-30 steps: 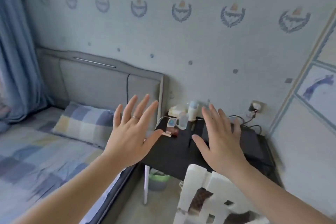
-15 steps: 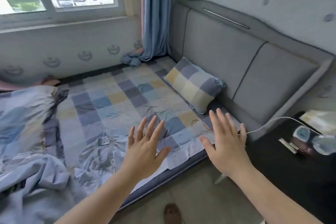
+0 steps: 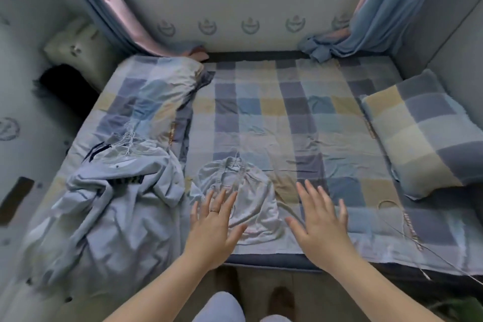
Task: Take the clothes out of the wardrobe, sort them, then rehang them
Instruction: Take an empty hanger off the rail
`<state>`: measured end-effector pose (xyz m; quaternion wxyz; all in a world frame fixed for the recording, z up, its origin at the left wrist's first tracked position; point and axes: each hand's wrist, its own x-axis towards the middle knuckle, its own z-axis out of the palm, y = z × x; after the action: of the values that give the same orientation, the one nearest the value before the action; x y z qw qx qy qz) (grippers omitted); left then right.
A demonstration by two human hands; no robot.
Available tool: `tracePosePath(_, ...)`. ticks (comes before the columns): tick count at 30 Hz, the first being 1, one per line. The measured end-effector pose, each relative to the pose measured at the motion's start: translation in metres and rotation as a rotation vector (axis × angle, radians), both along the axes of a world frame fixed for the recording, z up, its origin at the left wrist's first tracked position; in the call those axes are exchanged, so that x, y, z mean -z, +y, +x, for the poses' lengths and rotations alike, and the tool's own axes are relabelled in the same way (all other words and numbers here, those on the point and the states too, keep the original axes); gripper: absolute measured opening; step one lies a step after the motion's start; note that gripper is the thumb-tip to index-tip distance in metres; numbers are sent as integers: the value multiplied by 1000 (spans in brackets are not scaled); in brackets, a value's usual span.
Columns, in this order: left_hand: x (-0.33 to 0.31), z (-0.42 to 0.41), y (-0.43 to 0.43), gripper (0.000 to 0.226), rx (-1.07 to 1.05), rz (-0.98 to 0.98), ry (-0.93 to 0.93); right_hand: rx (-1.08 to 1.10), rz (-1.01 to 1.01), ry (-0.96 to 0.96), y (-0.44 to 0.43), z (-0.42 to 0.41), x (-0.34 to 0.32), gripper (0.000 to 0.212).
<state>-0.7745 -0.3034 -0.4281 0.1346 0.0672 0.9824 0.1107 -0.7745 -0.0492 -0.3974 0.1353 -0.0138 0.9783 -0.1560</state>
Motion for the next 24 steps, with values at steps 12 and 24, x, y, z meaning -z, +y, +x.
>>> tracePosePath(12, 100, -124, -91, 72, -41, 49, -179, -9, 149, -215, -77, -139, 98, 72)
tracePosePath(24, 329, -239, -135, 65, 2, -14, -260, -38, 142, -401, -119, -273, 344, 70)
